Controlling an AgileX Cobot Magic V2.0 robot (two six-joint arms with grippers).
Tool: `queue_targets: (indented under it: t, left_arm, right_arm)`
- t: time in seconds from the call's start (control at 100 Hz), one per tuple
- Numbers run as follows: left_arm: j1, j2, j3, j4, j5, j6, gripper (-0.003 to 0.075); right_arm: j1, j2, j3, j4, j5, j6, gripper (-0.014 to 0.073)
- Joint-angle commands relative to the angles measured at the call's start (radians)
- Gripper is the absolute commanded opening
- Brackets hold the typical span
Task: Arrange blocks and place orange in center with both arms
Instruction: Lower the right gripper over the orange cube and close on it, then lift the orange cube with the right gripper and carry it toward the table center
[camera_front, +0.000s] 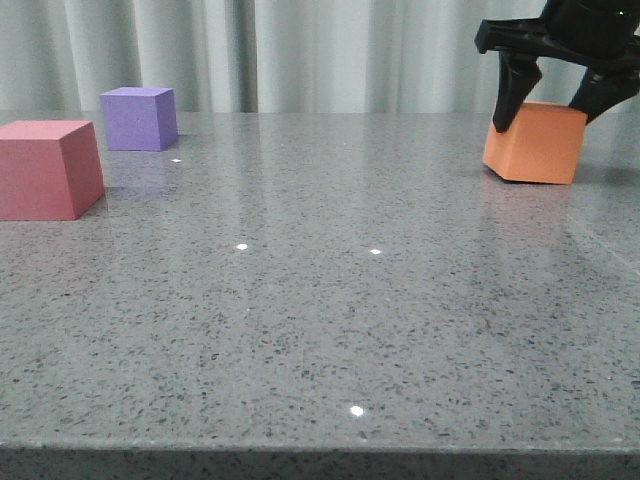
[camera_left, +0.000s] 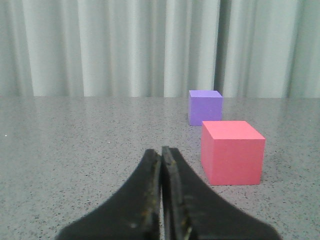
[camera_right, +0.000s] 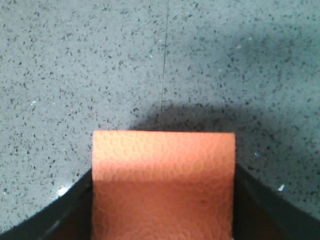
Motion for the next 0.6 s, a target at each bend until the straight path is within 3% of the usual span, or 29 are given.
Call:
queue_targets:
  t: [0.0,0.22,0.41,0.59]
  left_arm:
    - [0.002,-0.037,0.042,-0.001,-0.081,0.000,-0.0020]
    - [0.002,-0.037,0.042,-0.001,-0.081,0.000,-0.0020]
    - [0.002,-0.037,0.042,-0.001,-0.081,0.000,-0.0020]
    - [0.002,-0.037,0.042,-0.001,-0.081,0.000,-0.0020]
  right_arm:
    - [-0.003,-0.047,-0.045,0.026,-0.002,-0.007,0.0370]
    - [0.036,-0.048,-0.151,0.069,0.069,-0.007,0.0352]
    - [0.160,-0.024,-0.263,0.065,0.069,0.019,0.0352]
    - [0.292,0.063,-0.383,-0.021,0.070,0.144,0.0352]
